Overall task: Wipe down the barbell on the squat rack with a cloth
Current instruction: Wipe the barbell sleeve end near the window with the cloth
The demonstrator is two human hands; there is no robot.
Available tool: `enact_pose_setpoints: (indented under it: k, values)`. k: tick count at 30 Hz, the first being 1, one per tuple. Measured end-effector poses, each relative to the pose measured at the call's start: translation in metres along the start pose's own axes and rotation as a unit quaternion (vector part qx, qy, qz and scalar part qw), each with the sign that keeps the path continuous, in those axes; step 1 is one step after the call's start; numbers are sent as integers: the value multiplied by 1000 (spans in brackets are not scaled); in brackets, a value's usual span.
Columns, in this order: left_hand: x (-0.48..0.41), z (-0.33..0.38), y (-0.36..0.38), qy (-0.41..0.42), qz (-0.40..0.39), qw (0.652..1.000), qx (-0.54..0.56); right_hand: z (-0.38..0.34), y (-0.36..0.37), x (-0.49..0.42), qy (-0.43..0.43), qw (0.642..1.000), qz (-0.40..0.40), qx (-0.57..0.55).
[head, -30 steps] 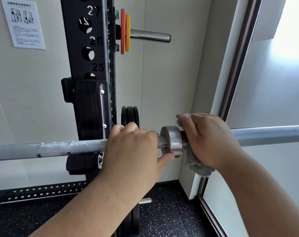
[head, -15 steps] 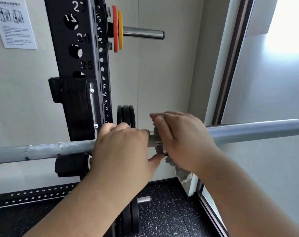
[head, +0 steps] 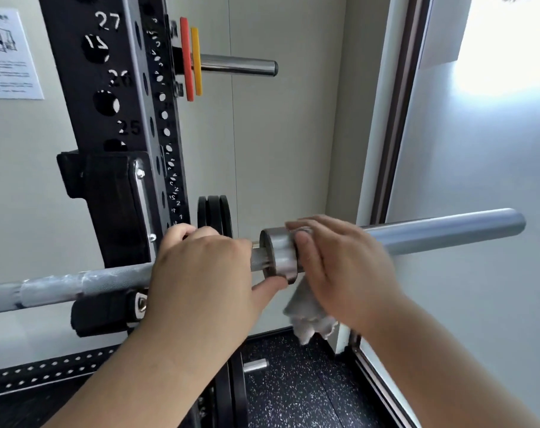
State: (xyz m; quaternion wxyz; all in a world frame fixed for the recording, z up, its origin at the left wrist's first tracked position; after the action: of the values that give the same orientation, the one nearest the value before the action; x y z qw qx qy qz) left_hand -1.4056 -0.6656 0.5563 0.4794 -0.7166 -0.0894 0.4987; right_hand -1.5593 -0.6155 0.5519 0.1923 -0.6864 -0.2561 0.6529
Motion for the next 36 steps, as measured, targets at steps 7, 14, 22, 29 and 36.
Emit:
enact_pose_setpoints:
  k: [7,14,22,29,36]
  values:
    - [-3,2,-2,10,9,999,-32,10,2,-8,31,997,30,59]
    - [-4,0,-4,6,-1,1000,-16,49,-5,-5,93,991,-38,91]
    - [-5,4,-7,-12,-46,997,-66,12,9,7,-1,998,20,51]
    - [-7,-5,11,-23,-16,999,-29,146,-27,18,147,982,15,120]
    - [-17,69,-3,5,45,999,6,106,-16,25,52,995,47,64]
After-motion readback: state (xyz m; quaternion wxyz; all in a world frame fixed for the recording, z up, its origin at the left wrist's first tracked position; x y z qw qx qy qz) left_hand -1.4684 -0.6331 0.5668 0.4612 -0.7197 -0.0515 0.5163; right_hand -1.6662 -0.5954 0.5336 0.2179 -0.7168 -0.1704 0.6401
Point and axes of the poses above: each hand's wrist, its own x-axis away from the middle knuckle, its own y-axis out of the palm, z = x × y, the point moved 6 cm from there along -x, towards the middle knuckle, and after that the axes turned 1 degree about z, right-handed, at the moved point
